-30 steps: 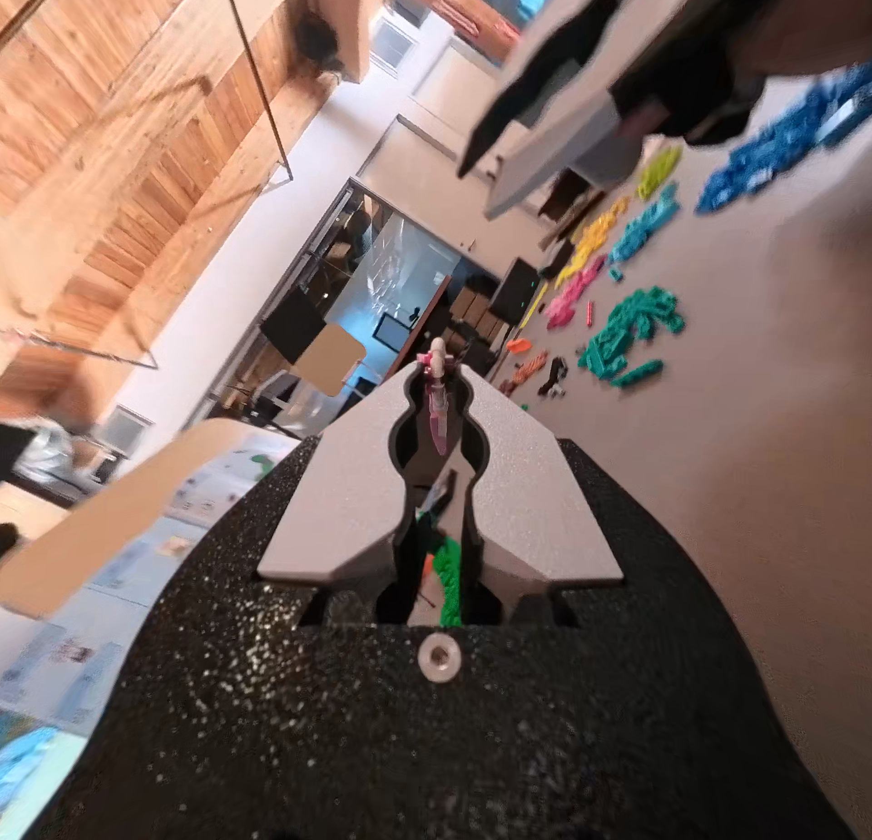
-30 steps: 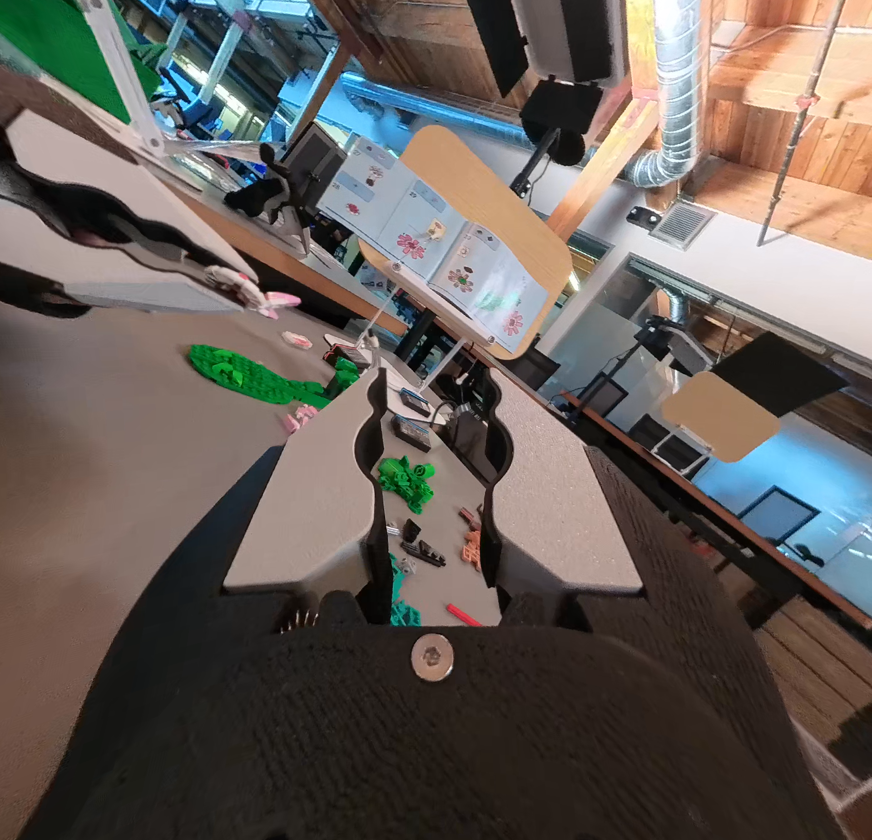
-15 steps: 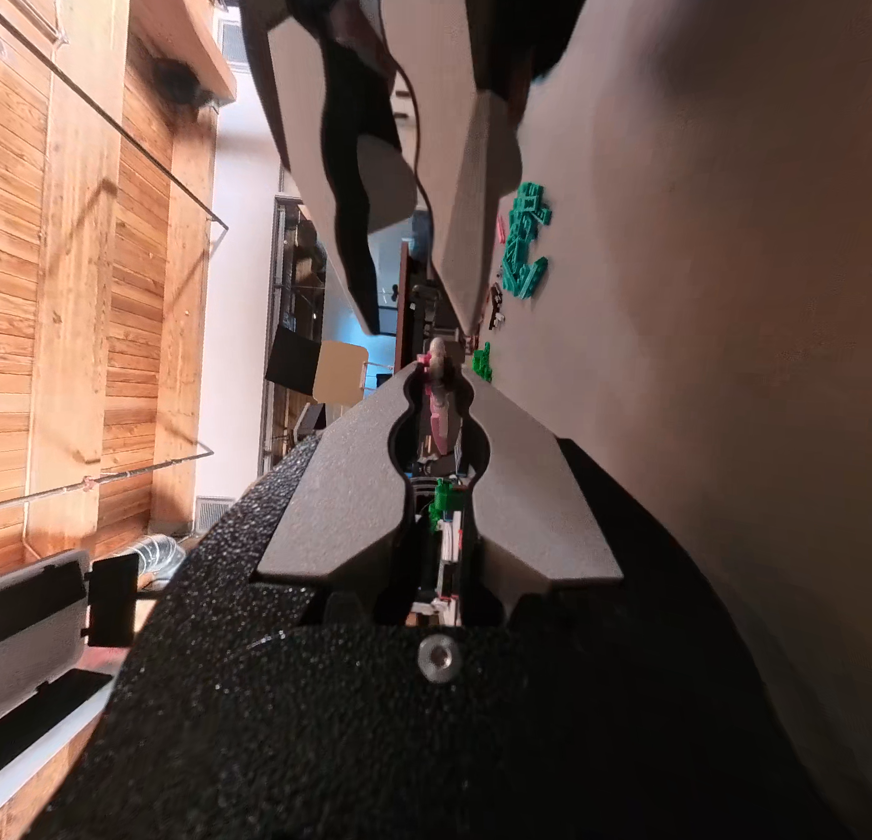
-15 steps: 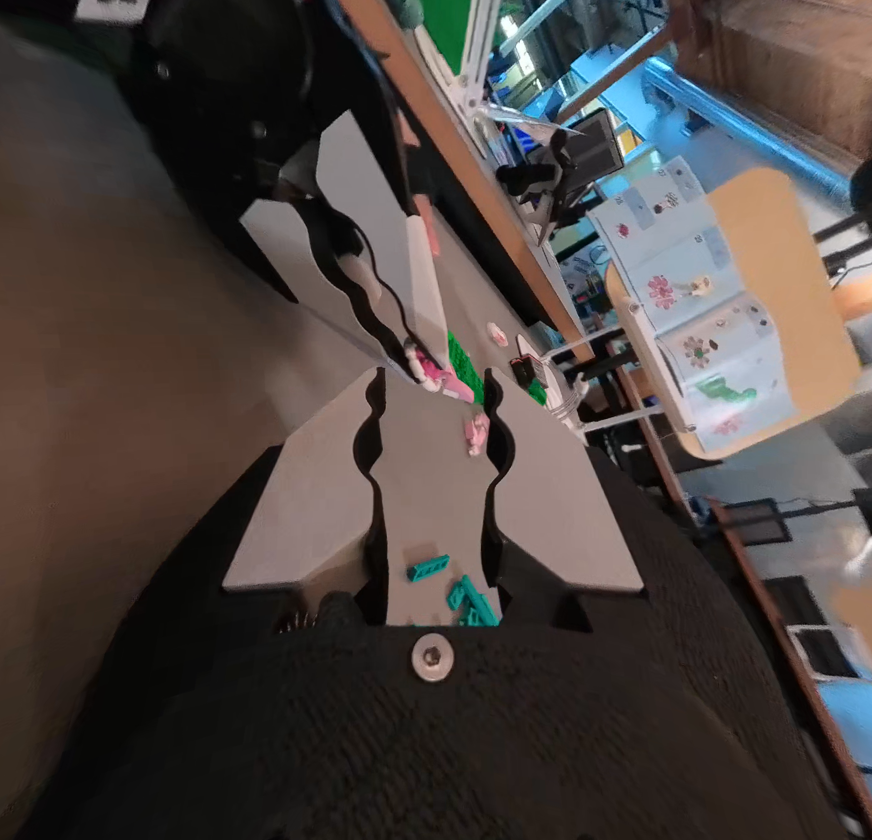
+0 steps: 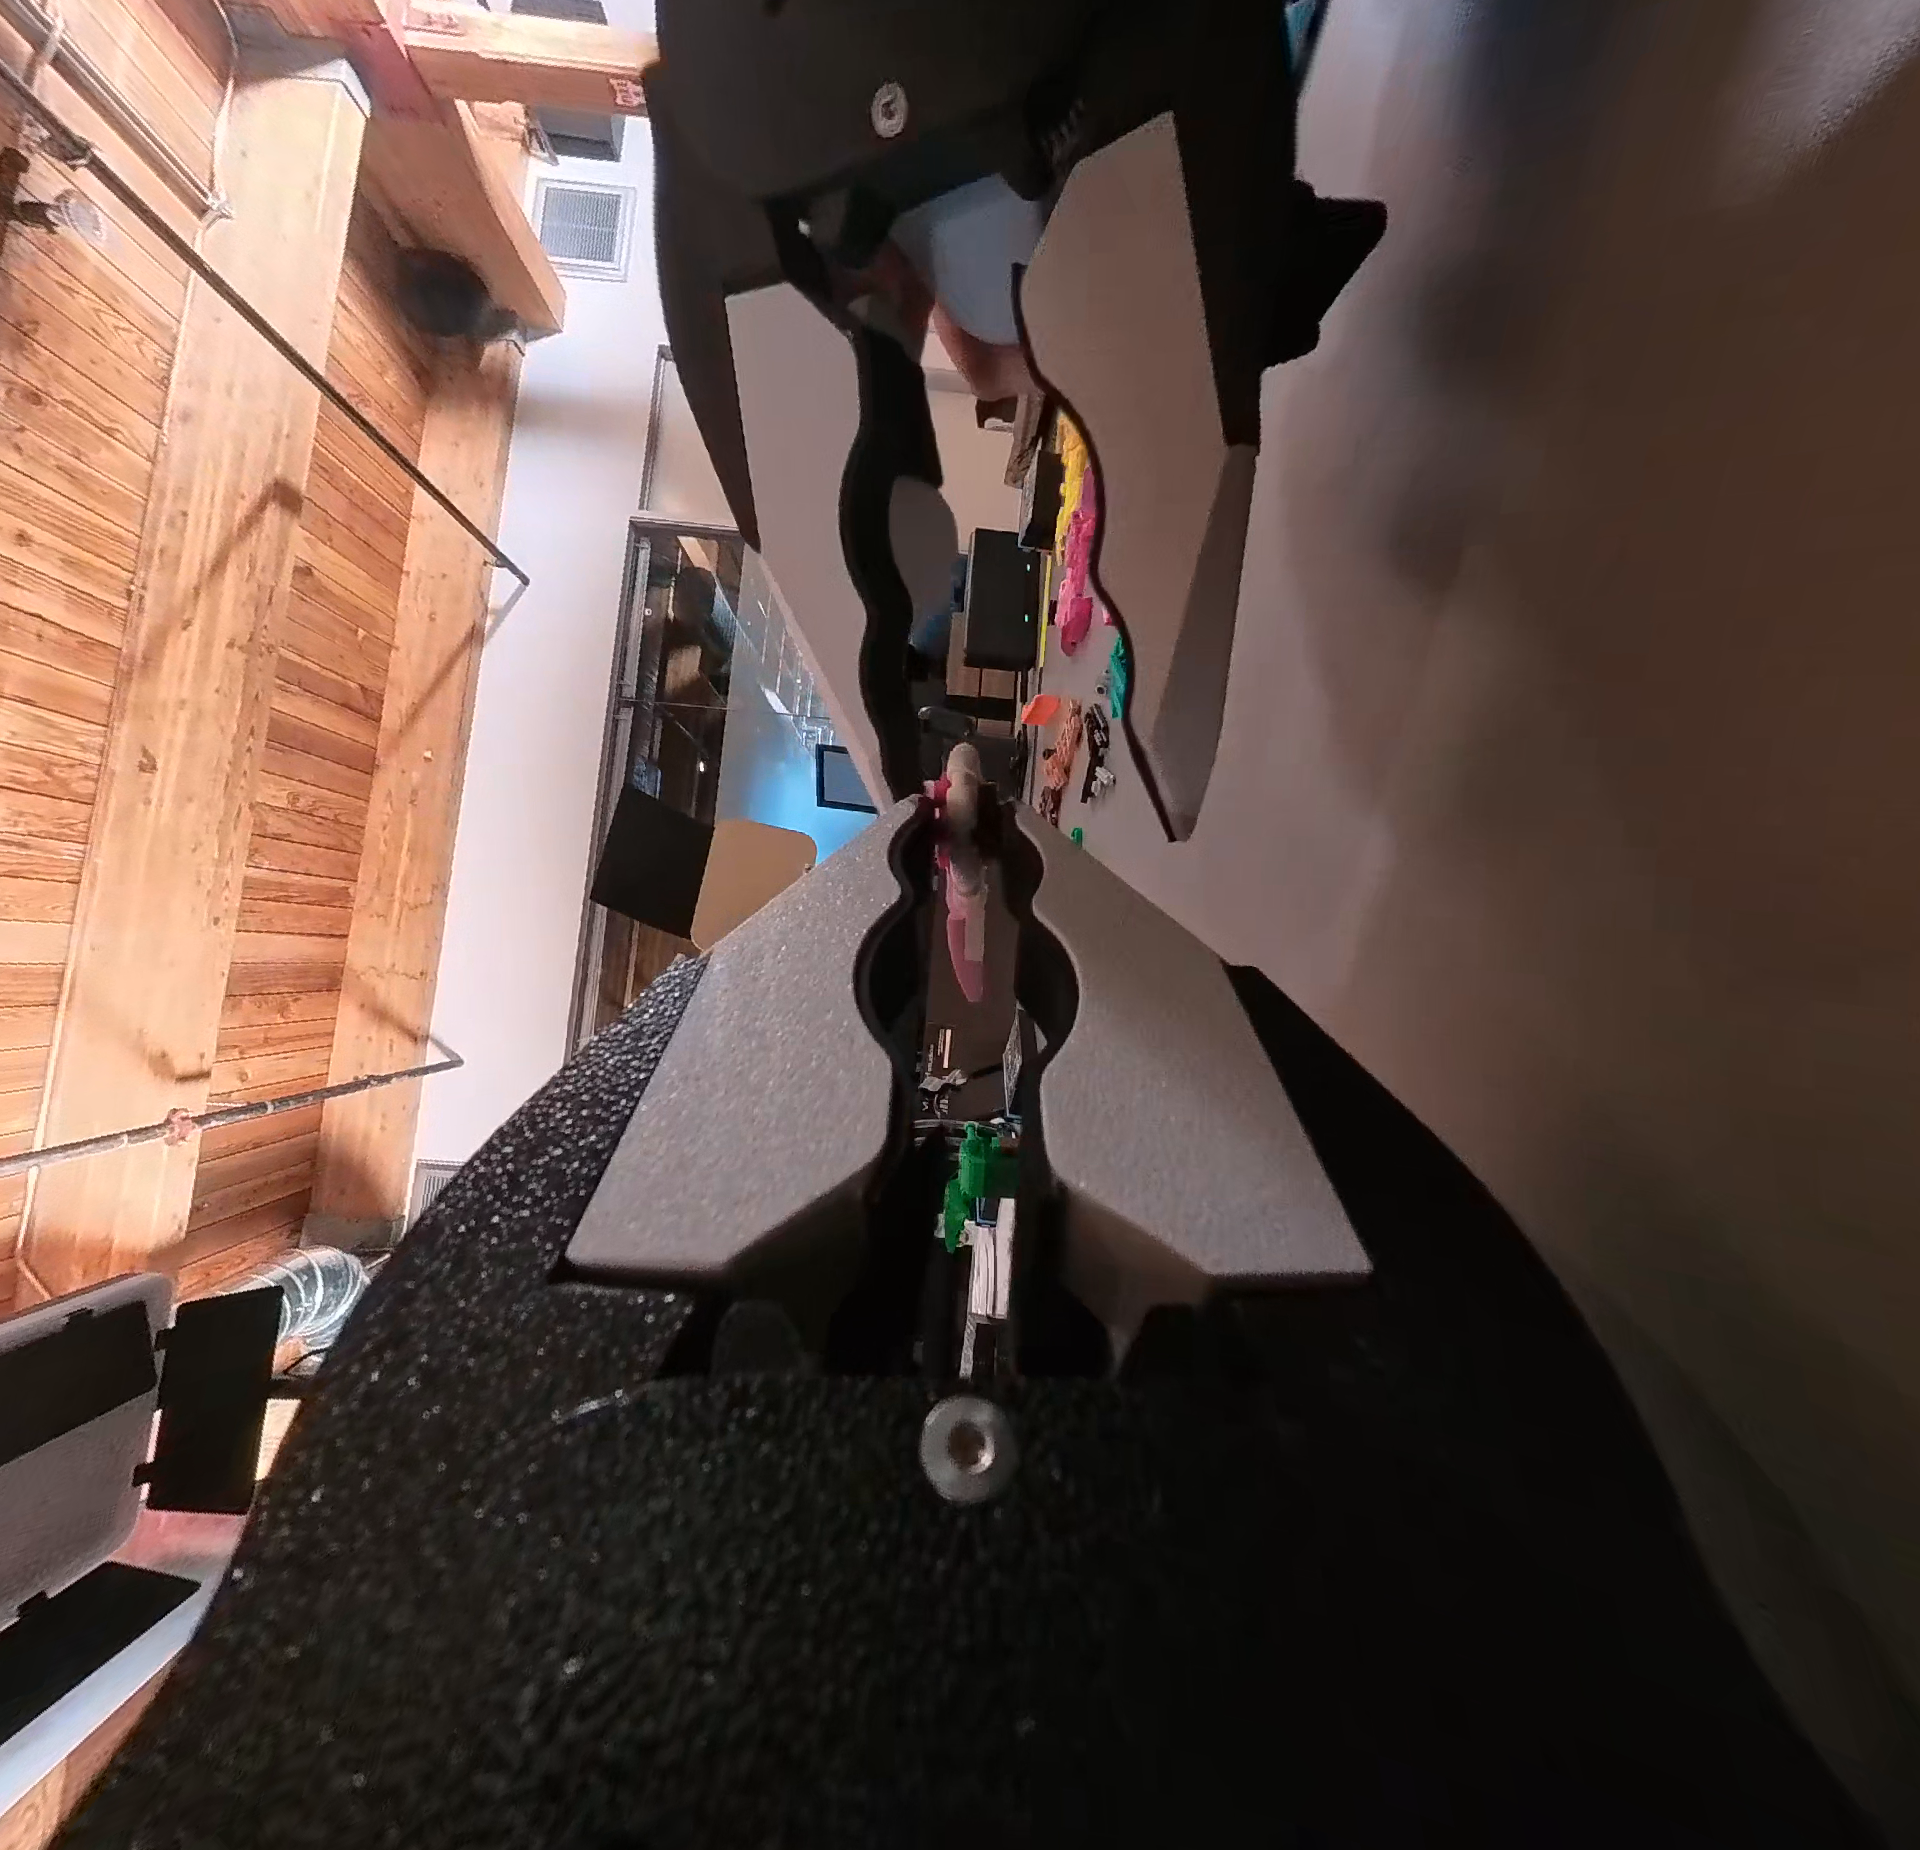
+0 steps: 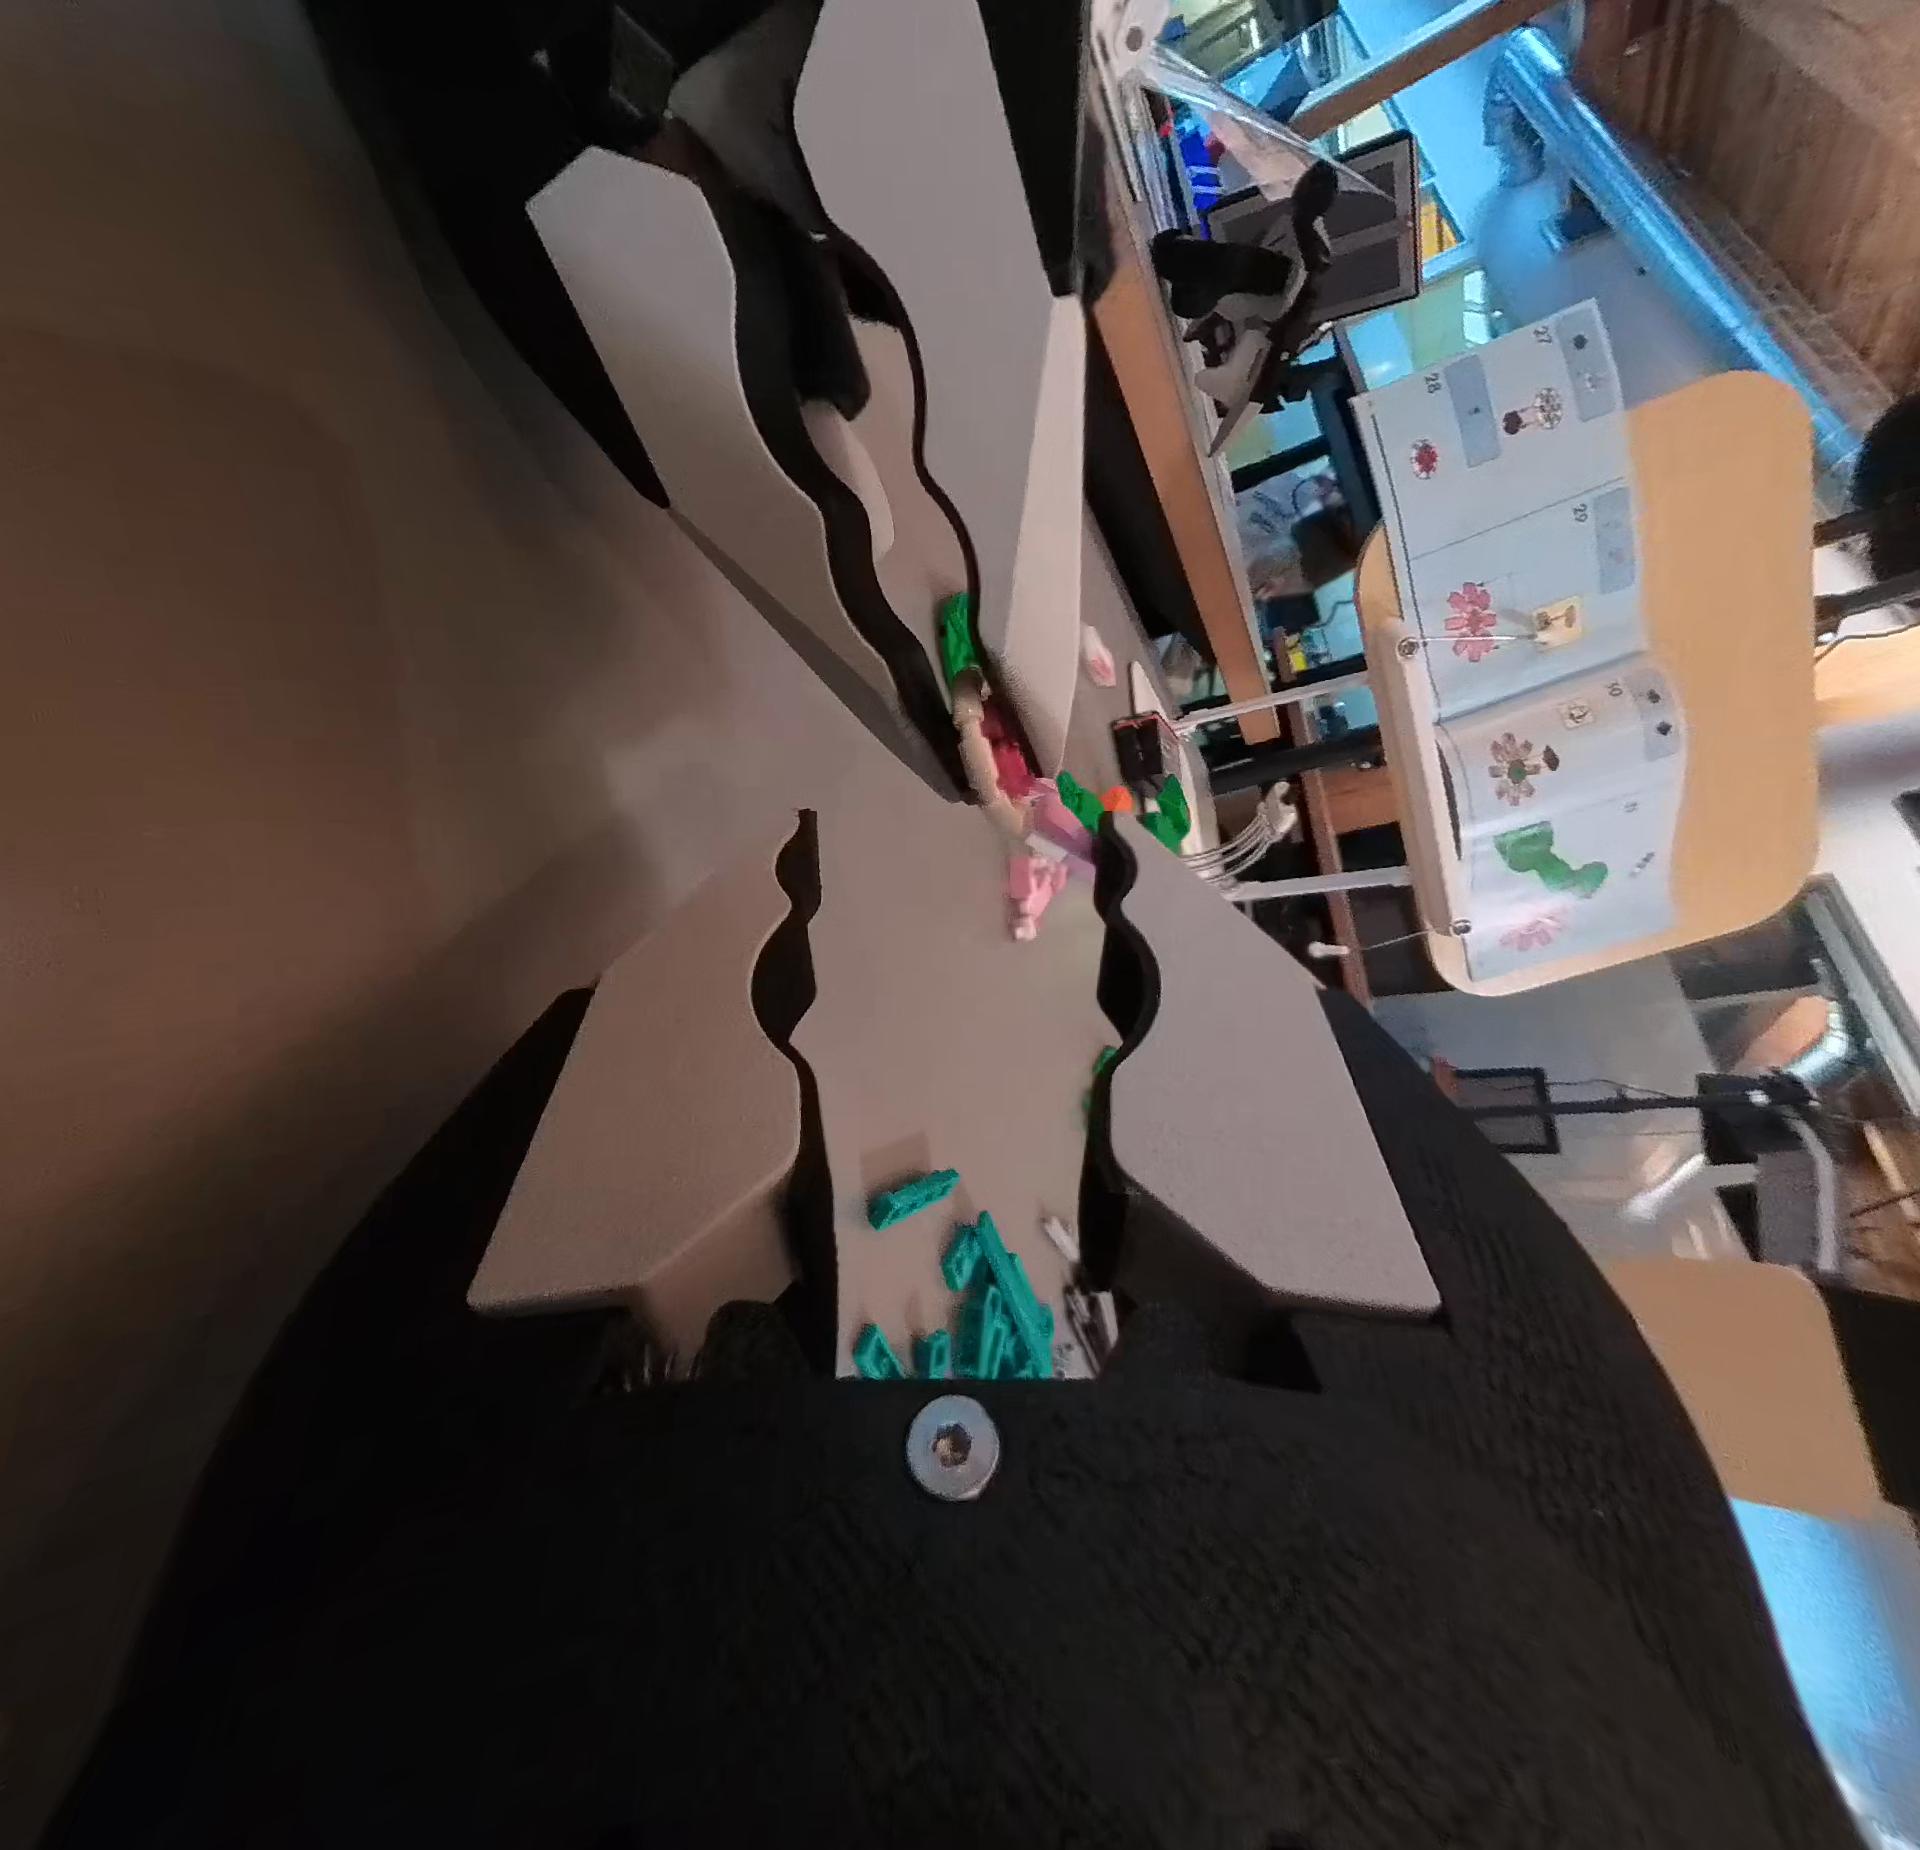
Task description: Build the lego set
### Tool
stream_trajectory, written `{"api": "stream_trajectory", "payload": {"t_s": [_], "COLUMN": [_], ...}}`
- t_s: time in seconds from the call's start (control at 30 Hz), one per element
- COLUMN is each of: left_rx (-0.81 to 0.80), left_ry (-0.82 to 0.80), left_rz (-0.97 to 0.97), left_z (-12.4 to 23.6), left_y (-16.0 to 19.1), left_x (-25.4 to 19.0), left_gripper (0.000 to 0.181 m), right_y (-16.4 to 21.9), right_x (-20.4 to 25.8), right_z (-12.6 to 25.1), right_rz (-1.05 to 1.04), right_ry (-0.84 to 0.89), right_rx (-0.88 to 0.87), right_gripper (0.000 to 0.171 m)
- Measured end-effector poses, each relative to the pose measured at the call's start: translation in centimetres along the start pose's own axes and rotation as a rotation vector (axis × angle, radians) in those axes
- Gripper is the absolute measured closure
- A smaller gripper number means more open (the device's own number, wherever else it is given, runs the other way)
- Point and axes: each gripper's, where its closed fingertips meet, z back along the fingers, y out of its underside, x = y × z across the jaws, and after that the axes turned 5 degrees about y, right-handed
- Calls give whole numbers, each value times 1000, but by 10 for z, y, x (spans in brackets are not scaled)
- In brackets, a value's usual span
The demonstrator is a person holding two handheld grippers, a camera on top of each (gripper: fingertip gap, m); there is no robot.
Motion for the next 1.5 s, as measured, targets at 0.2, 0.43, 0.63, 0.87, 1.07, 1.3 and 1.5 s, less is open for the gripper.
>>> {"api": "stream_trajectory", "payload": {"t_s": [0.2, 0.43, 0.63, 0.87, 1.07, 1.3, 1.5], "left_rx": [2, 36, 30, -55, -222, -543, -694], "left_ry": [0, -27, -8, 20, -27, 89, 205], "left_rz": [0, 110, 107, 237, 627, 1133, 1328], "left_z": [-1, -2, -3, -3, 8, 17, 18], "left_y": [0, 14, 13, 8, 9, -7, -28], "left_x": [0, 8, 4, 4, 33, 56, 62], "left_gripper": [173, 173, 172, 166, 121, 128, 148], "right_y": [3, -10, -16, -16, -28, -42, -52], "right_x": [2, -24, -14, -13, -31, -74, -67], "right_z": [0, 9, 6, 8, 16, 47, 48], "right_rz": [-49, 89, 214, 155, -389, -1086, -1092], "right_ry": [-27, 159, 144, 98, -8, -217, -279], "right_rx": [12, -32, -33, -38, -212, -588, -615], "right_gripper": [121, 145, 154, 163, 164, 164, 164]}}
